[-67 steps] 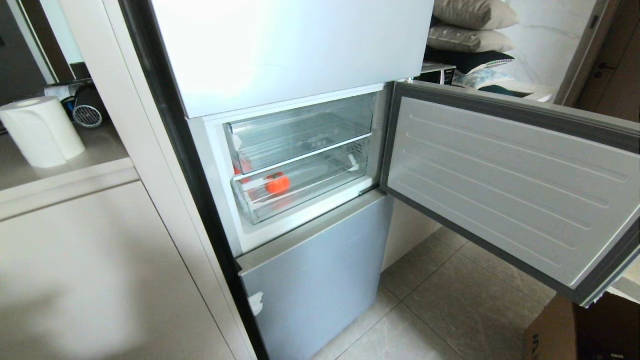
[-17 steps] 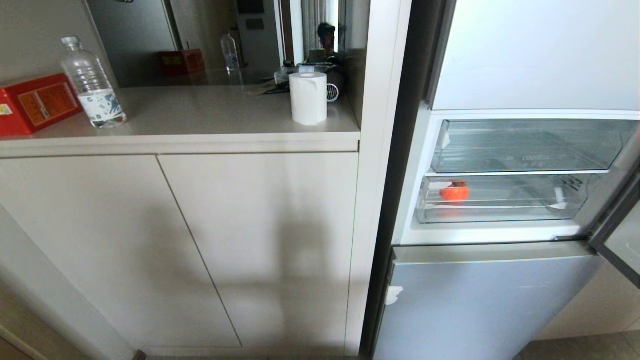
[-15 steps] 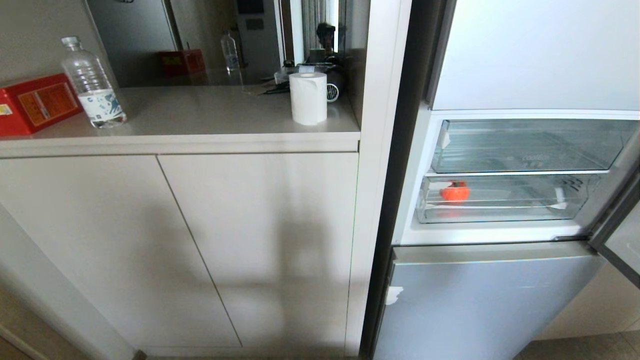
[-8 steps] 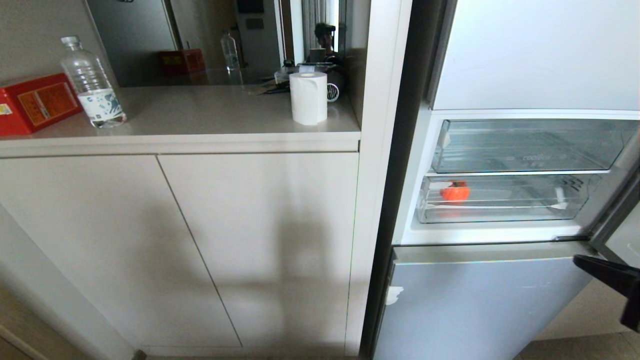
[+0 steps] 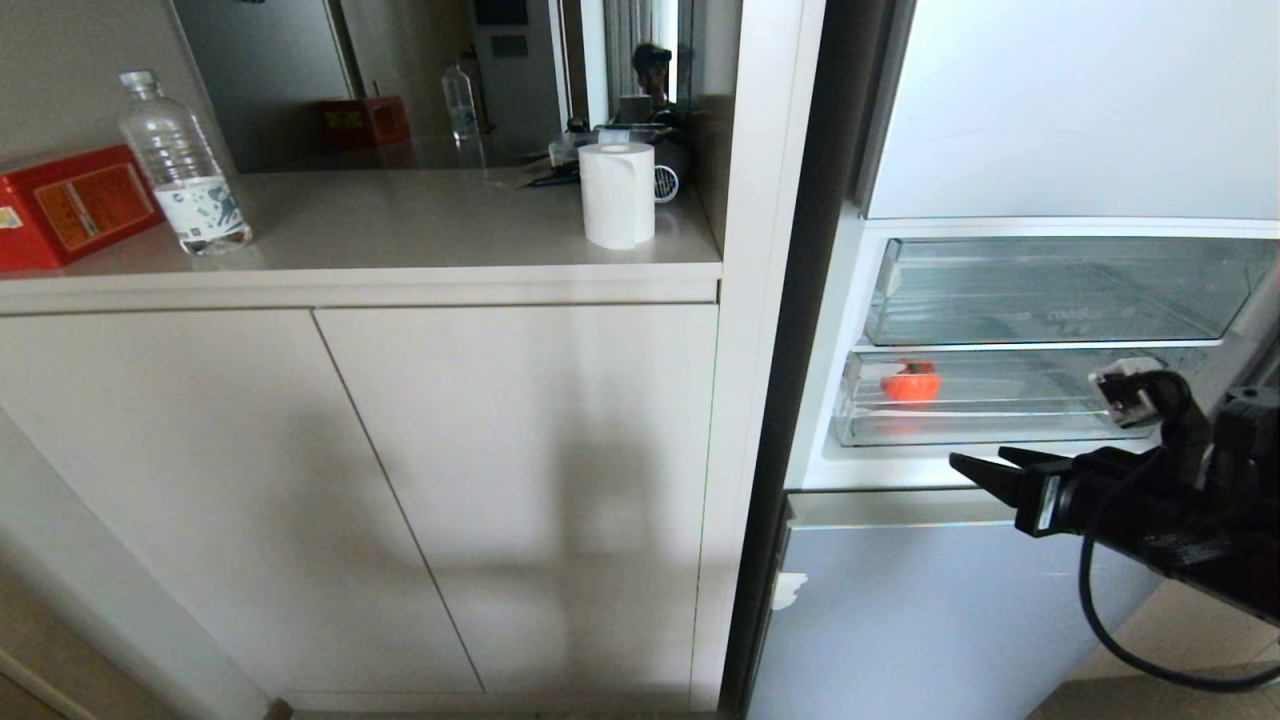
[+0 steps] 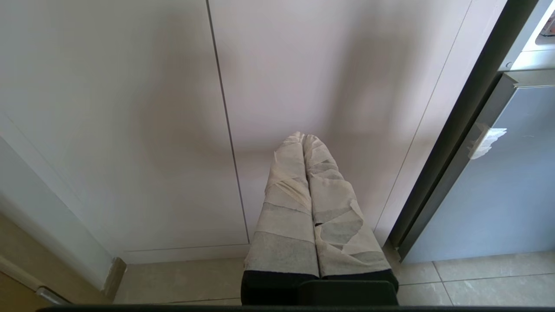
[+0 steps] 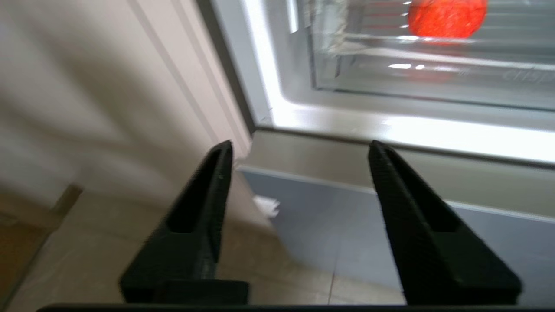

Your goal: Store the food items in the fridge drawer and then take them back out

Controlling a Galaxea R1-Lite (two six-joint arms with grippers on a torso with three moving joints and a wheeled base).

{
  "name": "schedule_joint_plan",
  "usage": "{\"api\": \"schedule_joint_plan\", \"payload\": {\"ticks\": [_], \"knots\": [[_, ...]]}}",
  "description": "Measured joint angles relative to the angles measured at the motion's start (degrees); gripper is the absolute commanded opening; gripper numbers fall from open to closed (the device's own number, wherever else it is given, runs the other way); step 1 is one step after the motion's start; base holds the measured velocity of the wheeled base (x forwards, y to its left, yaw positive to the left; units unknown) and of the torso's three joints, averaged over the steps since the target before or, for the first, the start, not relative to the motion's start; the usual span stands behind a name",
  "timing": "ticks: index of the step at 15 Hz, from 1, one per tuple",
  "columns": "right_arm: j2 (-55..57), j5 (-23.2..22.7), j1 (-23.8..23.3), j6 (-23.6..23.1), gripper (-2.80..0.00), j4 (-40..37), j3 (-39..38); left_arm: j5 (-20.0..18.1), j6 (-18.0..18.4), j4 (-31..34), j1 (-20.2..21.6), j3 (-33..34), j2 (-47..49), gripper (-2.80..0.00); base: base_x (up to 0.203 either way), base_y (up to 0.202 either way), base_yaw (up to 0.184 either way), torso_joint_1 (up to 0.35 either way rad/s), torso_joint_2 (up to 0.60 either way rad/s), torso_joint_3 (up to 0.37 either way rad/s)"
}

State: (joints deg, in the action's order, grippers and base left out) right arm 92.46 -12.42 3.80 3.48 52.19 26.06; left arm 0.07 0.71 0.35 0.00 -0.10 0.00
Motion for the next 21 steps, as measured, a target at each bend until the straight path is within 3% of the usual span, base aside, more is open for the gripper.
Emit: {"api": "schedule_joint_plan", "payload": {"ticks": [5,9,21], "knots": [[15.5,7.5,1.2,-0.2,0.0,18.3,2.6,0.0,0.0,0.0,0.0,0.0,0.0,-2.8,0.0,0.0,0.0,0.0,0.0,0.0],[23.9,7.2,3.1,-0.2,0.0,28.3,5.3,0.0,0.0,0.0,0.0,0.0,0.0,-2.8,0.0,0.0,0.0,0.0,0.0,0.0],[33.0,9.5,3.7,-0.3,0.0,30.2,14.1,0.0,0.0,0.0,0.0,0.0,0.0,-2.8,0.0,0.0,0.0,0.0,0.0,0.0]]}}
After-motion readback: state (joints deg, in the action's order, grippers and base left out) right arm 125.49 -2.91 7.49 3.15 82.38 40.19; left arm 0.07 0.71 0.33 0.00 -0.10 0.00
